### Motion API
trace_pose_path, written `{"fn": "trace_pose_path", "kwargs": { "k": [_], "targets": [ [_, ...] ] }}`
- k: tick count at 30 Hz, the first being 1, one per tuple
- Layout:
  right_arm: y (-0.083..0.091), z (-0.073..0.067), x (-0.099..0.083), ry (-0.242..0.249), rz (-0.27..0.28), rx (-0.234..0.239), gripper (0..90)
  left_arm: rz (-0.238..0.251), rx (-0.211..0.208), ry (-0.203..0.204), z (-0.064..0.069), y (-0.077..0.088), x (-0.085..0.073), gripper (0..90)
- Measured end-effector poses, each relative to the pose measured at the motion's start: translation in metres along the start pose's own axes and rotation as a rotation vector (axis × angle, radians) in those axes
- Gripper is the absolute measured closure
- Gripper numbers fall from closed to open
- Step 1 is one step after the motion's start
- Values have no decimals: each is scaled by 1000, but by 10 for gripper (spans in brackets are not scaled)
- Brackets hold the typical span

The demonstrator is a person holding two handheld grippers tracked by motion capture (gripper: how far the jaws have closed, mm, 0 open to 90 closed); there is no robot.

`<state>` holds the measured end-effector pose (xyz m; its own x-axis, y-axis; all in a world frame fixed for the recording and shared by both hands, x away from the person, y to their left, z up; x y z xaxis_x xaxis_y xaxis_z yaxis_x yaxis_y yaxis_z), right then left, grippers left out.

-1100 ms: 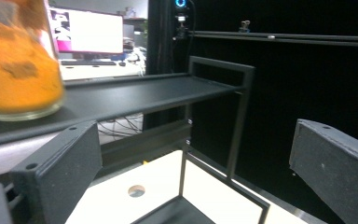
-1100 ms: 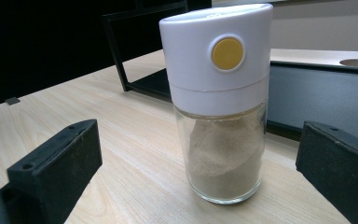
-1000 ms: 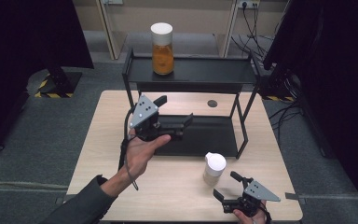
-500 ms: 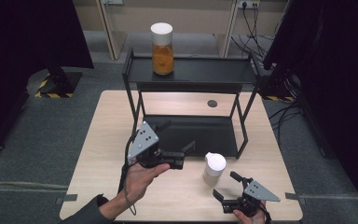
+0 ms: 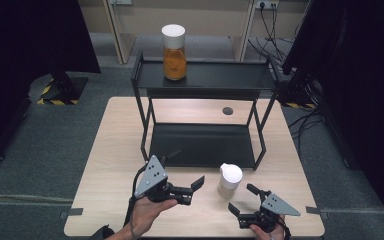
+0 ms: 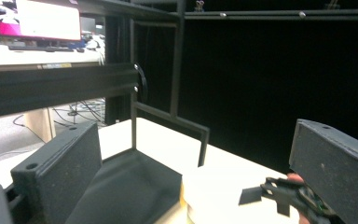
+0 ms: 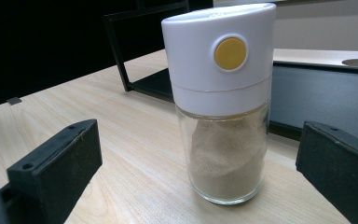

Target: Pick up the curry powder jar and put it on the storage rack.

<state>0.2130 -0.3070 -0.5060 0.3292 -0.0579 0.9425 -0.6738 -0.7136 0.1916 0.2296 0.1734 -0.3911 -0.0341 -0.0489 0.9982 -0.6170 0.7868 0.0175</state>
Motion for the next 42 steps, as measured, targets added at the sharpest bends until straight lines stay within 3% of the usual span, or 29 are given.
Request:
{"fn": "trace_pose_path", "kwargs": {
  "k": [6,17,25,31,42],
  "targets": [
    [0,0,0,0,0,2,5,5,-10,-24,7,8,-15,17],
    [0,-1,0,7,0,3,5,-27,-42,-21,23,12,-54,18],
    [0,-1,0,8,0,4,5,-23,-42,-11,23,14,-70,18],
    [0,-1,1,10,0,5,5,-18,-34,-60,29,18,-86,18],
    [1,-1,1,15,5,11,5,-25,-24,-80,27,19,-110,18]
  ]
}}
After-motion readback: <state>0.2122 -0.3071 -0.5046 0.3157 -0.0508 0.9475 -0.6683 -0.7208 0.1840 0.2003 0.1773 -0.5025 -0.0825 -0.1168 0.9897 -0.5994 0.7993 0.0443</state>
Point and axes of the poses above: each handheld gripper's, and its own axes: y roughly backward along the jaws, x roughly out of its top, z roughly to its right, the point moved 4 cm from there along -y, roughly forward along the jaws, and after that the axes turned 8 degrees about -y, right-handed, at the moved point
